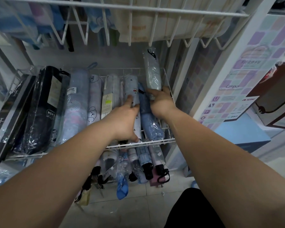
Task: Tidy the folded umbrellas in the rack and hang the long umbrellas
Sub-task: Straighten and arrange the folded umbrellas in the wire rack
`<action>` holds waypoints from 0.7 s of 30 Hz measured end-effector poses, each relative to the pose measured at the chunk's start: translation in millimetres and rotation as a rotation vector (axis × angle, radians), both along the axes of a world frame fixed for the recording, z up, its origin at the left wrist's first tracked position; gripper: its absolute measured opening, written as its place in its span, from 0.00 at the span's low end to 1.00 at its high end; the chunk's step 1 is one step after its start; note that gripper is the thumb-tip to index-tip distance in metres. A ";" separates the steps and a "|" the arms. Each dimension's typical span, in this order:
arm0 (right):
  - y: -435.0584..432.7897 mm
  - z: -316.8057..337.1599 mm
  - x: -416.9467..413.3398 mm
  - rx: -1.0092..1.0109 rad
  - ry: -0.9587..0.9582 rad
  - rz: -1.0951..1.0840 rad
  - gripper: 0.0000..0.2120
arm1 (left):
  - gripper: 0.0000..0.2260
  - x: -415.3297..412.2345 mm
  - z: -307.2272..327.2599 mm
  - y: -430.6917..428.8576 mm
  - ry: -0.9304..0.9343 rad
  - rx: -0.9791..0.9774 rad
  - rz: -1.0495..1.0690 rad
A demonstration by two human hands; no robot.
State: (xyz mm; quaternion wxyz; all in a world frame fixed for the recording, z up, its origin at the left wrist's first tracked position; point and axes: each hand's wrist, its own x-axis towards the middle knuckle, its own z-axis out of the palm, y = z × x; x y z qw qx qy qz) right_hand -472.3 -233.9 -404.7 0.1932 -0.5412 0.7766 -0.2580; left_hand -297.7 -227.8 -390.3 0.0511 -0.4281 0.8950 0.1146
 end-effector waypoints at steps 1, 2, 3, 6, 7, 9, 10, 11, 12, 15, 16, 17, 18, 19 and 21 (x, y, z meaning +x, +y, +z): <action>2.0 -2.9 0.3 -0.038 0.004 -0.007 0.25 | 0.58 0.1 -2.1 0.2 0.001 -0.013 0.002; 3.4 -5.5 1.2 -0.072 0.011 -0.012 0.25 | 0.58 0.1 -3.5 0.3 0.007 -0.023 0.004; 4.2 -7.3 3.2 -0.099 0.028 -0.015 0.24 | 0.57 0.2 -3.9 0.0 0.018 -0.030 0.003; 6.0 -12.6 8.2 -0.245 0.111 -0.015 0.18 | 0.54 -0.1 -3.6 -2.0 0.048 -0.025 0.017; 6.5 -13.4 8.9 -0.303 0.160 -0.017 0.17 | 0.53 -0.8 -3.7 -2.4 0.053 -0.019 0.025; 8.8 -10.3 8.3 -0.376 0.294 -0.004 0.18 | 0.51 -2.6 -4.7 -2.1 0.060 -0.016 0.033; 11.0 -5.5 8.6 -0.383 0.343 0.008 0.18 | 0.51 -3.1 -5.4 -1.6 0.063 -0.016 0.037; 14.0 0.4 8.9 -0.369 0.387 0.023 0.19 | 0.51 -3.4 -5.9 -0.8 0.066 -0.017 0.040; 17.0 7.0 8.7 -0.343 0.428 0.035 0.19 | 0.52 -3.5 -6.3 0.2 0.068 -0.017 0.043; 22.3 30.0 8.6 -0.281 0.461 0.041 0.18 | 0.50 -3.9 -7.5 1.7 0.075 -0.028 0.052; 21.7 40.1 7.6 -0.235 0.431 0.031 0.19 | 0.50 -4.6 -8.1 1.8 0.074 -0.028 0.055; 19.7 50.3 5.2 -0.141 0.399 0.027 0.19 | 0.50 -5.5 -8.1 1.9 0.070 -0.026 0.059; 17.4 58.4 2.5 -0.012 0.383 0.034 0.20 | 0.49 -6.4 -7.6 2.6 0.067 -0.022 0.064; 16.2 64.0 1.0 0.111 0.378 0.039 0.21 | 0.49 -7.3 -7.0 3.1 0.066 -0.019 0.070; 23.2 59.5 0.3 0.241 0.403 0.045 0.23 | 0.46 -8.7 -6.9 3.8 0.072 -0.015 0.075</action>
